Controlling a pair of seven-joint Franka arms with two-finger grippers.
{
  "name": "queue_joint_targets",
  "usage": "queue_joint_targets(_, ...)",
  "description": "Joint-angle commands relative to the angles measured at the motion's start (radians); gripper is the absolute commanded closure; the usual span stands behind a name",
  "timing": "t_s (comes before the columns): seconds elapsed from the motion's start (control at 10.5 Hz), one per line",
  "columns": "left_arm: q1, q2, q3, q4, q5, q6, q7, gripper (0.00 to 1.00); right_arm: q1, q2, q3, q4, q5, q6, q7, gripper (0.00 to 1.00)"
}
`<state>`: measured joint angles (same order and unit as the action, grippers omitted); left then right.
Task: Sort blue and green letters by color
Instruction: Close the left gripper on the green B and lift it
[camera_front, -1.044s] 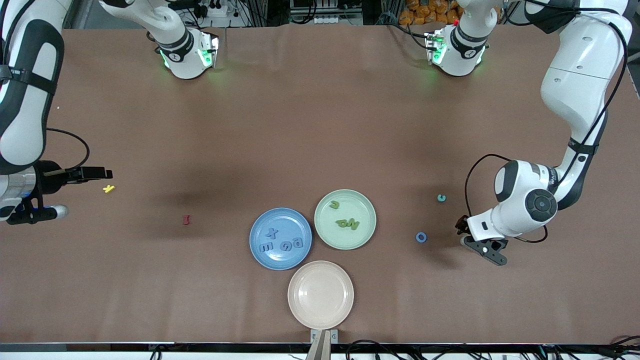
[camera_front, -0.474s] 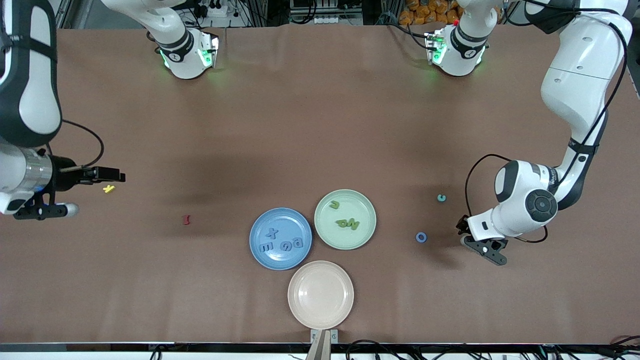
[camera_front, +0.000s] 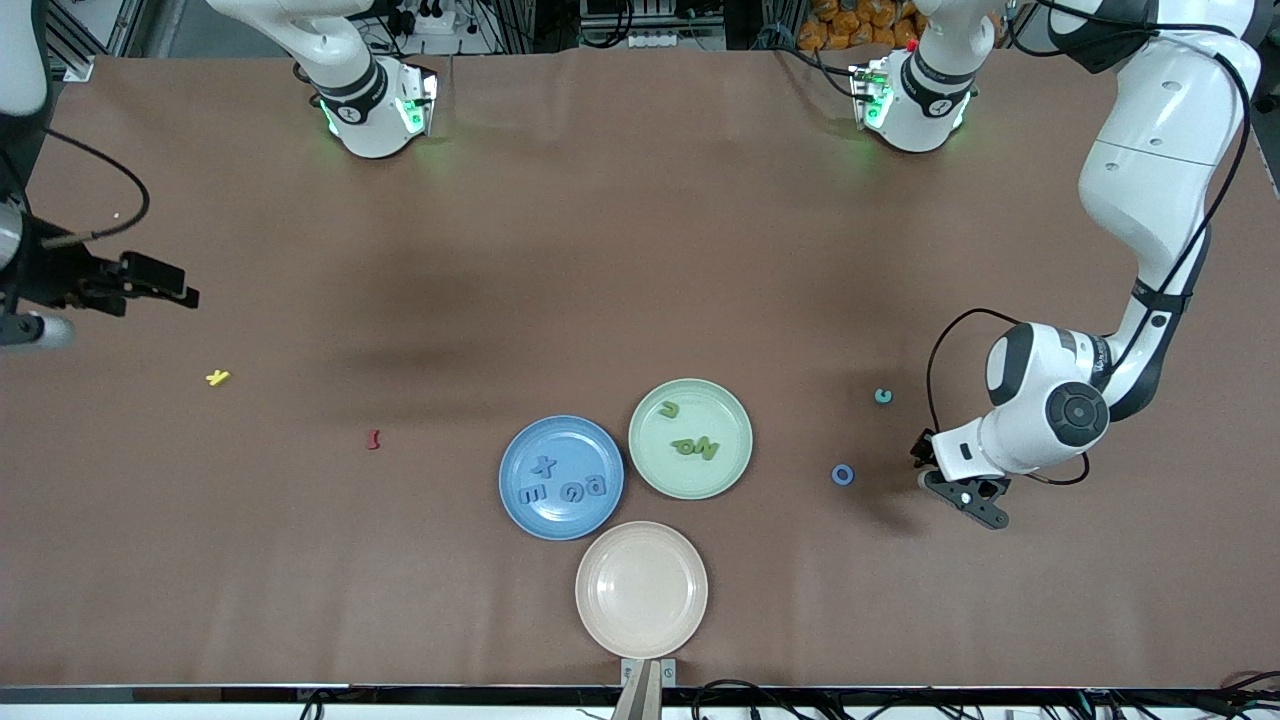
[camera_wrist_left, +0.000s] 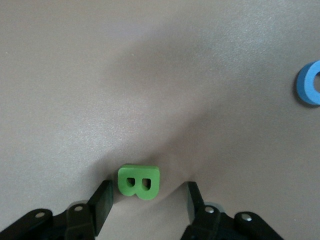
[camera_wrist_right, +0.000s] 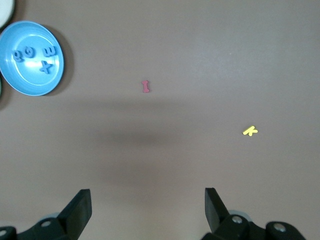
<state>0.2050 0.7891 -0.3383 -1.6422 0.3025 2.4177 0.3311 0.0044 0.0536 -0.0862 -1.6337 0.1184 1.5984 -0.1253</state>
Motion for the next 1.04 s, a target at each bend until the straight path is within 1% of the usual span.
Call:
queue_joint_targets(0.0, -0.003, 0.007, 0.002, 0.013, 0.023, -0.014, 0.008, 0.35, -0.046, -0.106, 0.135, -0.046, -0.103, 0.012, 0.166, 0.0)
queue_joint_targets(0.09, -0.003, 0.009, 0.002, 0.013, 0.023, -0.014, 0.006, 0.36, -0.041, -0.107, 0.134, -0.028, -0.103, -0.001, 0.167, 0.0)
queue_joint_targets(0.19, -0.003, 0.009, 0.002, 0.013, 0.023, -0.014, 0.006, 0.42, -0.041, -0.103, 0.132, 0.007, -0.103, -0.02, 0.167, 0.0)
queue_joint_targets(0.28, -0.003, 0.009, 0.002, 0.013, 0.023, -0.014, 0.005, 0.52, -0.038, -0.104, 0.129, 0.03, -0.103, -0.023, 0.167, 0.0)
queue_joint_targets(0.38, -0.003, 0.009, 0.002, 0.013, 0.023, -0.014, 0.0, 0.71, -0.038, -0.107, 0.131, 0.04, -0.103, -0.022, 0.165, 0.0)
queue_joint_targets(0.47, -0.004, 0.009, 0.002, 0.013, 0.02, -0.014, -0.001, 0.88, -0.038, -0.107, 0.132, 0.046, -0.103, -0.02, 0.165, 0.0)
queue_joint_targets(0.57, -0.003, 0.007, 0.002, 0.013, 0.014, -0.014, -0.003, 0.98, -0.035, -0.106, 0.137, 0.06, -0.103, -0.02, 0.162, 0.0)
queue_joint_targets(0.66, -0.003, 0.002, 0.001, 0.012, 0.015, -0.014, -0.003, 1.0, -0.032, -0.107, 0.14, 0.061, -0.105, -0.018, 0.159, 0.0)
queue_joint_targets(0.76, -0.006, -0.007, -0.004, 0.013, 0.014, -0.014, -0.007, 1.0, -0.029, -0.107, 0.14, 0.061, -0.118, -0.018, 0.148, 0.0)
queue_joint_targets(0.95, -0.042, -0.014, -0.005, 0.031, 0.012, -0.014, -0.053, 1.0, -0.027, -0.107, 0.14, 0.06, -0.137, -0.017, 0.089, 0.0)
